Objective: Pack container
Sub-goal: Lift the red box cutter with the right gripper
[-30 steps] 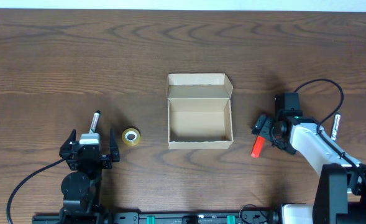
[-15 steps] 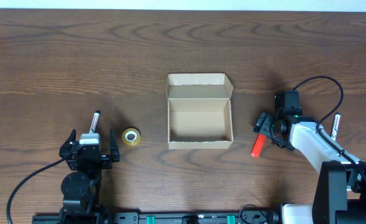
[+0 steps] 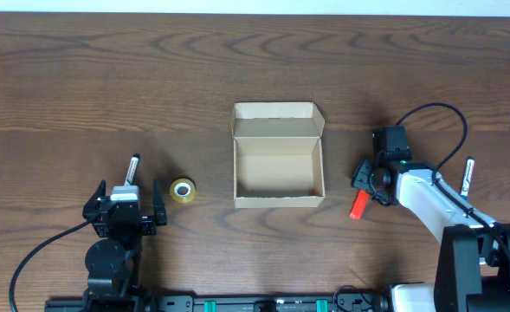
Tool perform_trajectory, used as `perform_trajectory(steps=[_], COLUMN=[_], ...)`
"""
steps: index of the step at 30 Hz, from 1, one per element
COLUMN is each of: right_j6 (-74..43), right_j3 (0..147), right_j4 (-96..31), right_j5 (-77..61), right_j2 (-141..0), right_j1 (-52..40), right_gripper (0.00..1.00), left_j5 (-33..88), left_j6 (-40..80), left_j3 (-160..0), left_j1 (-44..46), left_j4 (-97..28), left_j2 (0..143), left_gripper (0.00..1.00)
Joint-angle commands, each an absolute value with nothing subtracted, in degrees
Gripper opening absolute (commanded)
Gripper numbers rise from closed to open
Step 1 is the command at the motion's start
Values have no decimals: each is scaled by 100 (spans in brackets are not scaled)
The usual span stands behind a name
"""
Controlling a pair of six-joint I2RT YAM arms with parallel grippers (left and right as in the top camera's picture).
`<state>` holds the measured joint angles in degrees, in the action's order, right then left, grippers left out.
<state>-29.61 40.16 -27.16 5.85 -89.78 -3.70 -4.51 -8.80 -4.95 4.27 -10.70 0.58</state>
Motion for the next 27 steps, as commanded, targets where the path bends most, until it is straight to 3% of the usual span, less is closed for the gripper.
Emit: perform_trajectory(steps=[1,7,10,17,27], right_j6=[-3127,-3129,-3124,-2639,-1177], right_j3=[3664,3664,3664,4047,6375], right_j4=[-2827,-2823,-2823,-2814,-4141], right_j5=[-351,-416,-419,-502,-937], right_j2=[-9402,-9402,-9402,-9336,-8624], right_j1=[-548,-578,-578,-578,-792], right_gripper=[52,21,1,1,1], left_j5=[-469,-467,-469,-469,-469], left_j6=[-812,-812,-812,-812,-812], left_j3=[-333,-333,-333,-333,-333], left_j1=[410,410,410,410,410], left_j4=[-1127,-1127,-1127,-1127,-1127], left_j2=[21,21,21,21,21], left_gripper=[95,95,95,95,95])
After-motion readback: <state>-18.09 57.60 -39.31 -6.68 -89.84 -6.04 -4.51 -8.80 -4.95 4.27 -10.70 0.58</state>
